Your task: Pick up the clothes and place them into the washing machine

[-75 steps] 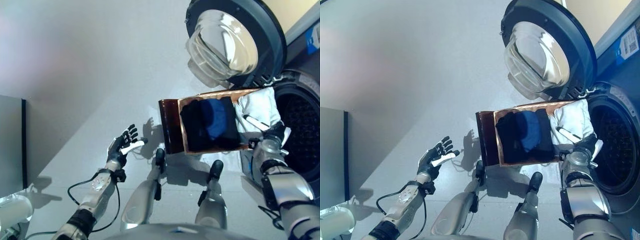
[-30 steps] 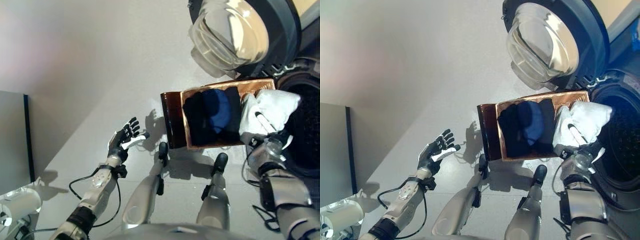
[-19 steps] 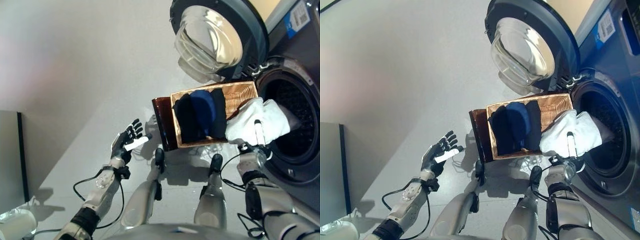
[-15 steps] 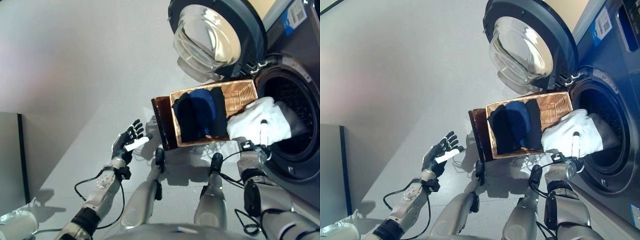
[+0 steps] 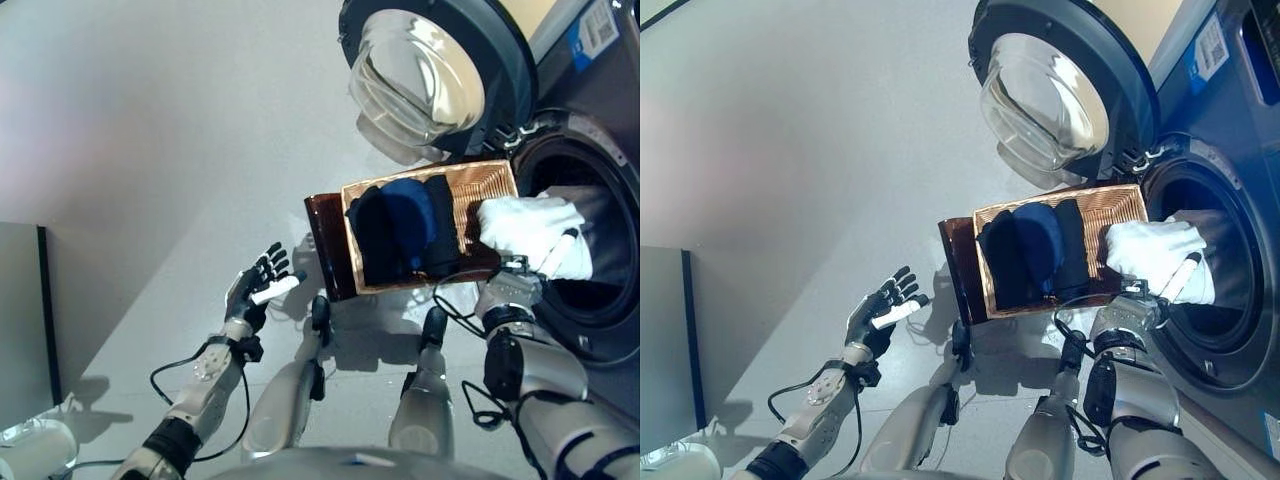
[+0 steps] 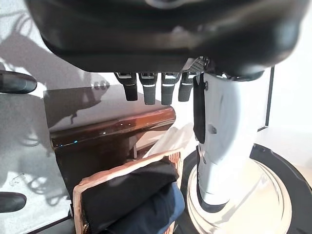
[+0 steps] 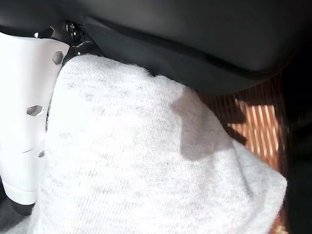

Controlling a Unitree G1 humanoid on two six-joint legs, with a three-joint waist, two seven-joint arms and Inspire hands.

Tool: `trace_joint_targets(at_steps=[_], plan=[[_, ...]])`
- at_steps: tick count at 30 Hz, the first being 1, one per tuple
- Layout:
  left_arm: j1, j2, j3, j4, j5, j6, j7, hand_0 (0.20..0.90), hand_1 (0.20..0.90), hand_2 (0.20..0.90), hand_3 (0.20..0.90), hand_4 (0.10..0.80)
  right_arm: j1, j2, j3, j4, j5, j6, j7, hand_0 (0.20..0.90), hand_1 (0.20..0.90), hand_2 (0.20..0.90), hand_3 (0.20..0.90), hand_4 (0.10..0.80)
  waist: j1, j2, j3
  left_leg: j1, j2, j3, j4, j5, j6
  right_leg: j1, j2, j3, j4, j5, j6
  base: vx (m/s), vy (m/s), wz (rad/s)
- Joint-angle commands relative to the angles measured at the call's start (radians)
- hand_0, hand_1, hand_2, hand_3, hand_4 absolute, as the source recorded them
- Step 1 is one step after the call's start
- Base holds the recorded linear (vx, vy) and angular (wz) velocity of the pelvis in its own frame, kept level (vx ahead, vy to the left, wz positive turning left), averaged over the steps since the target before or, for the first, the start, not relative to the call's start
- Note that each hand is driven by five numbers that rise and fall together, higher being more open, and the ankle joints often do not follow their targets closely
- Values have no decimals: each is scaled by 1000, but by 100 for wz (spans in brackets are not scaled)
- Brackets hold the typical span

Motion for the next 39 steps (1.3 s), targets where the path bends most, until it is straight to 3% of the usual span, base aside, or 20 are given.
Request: trace_joint_targets(at_steps=[1, 11, 20, 39], plan=[[-4, 24, -22, -53, -8, -33, -21, 900, 900, 900, 900, 800, -82, -167, 7, 0, 6, -112, 38, 200, 200, 200, 200, 300, 32, -17, -48, 90, 52, 31, -8, -69, -122, -59, -81, 61, 84, 51, 33, 0, 0, 0], [5, 10, -33, -48, -9, -25, -44, 900, 900, 900, 900, 800, -94, -226, -53, 69, 63, -108, 44, 200, 200, 200, 200, 300, 43, 52, -53, 57, 39, 31, -8, -62, -129, -106, -93, 75, 102, 44, 37, 0, 0, 0], [12, 24, -49, -102, -22, -34, -68, 900, 900, 900, 900, 800, -166, -366, -23, 78, -3, -102, 6, 200, 200, 200, 200, 300, 56, 123, -60, 11, 16, 32, -8, -53, -138, -200, -106, 116, 161, 30, 37, -4, 2, -1], [11, 28, -32, -103, -28, -40, -51, 900, 900, 900, 900, 800, -277, -530, 82, 26, -82, -125, -38, 200, 200, 200, 200, 300, 57, 138, -67, 12, 54, 20, -8, -54, -161, -294, -83, 138, 319, -46, 25, 11, -34, 2]])
